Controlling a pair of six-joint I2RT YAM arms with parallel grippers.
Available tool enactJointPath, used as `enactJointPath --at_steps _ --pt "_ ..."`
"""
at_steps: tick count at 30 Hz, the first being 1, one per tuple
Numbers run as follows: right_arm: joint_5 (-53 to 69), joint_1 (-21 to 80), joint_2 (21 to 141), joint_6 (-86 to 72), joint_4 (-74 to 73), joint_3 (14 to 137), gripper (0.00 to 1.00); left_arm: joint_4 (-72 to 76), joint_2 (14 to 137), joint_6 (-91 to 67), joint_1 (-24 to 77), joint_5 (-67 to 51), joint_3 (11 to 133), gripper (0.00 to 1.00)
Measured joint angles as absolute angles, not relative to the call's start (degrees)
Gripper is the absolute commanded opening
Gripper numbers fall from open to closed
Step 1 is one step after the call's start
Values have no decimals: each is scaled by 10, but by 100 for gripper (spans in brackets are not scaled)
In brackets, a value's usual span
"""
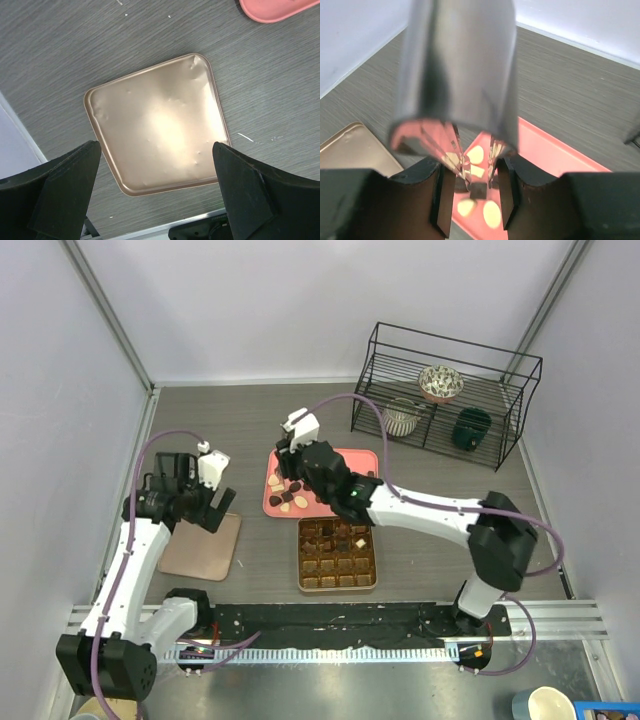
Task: Pack the chocolate
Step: Pick up the fake chocolate from the plate.
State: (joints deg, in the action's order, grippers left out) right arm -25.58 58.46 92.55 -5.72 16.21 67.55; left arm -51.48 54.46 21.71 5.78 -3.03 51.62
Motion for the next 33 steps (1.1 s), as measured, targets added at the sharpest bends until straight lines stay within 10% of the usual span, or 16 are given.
enactJointPath --at_steps 33 --pt "-151 543 1088 -47 223 726 51 -513 566 247 7 -88 514 100"
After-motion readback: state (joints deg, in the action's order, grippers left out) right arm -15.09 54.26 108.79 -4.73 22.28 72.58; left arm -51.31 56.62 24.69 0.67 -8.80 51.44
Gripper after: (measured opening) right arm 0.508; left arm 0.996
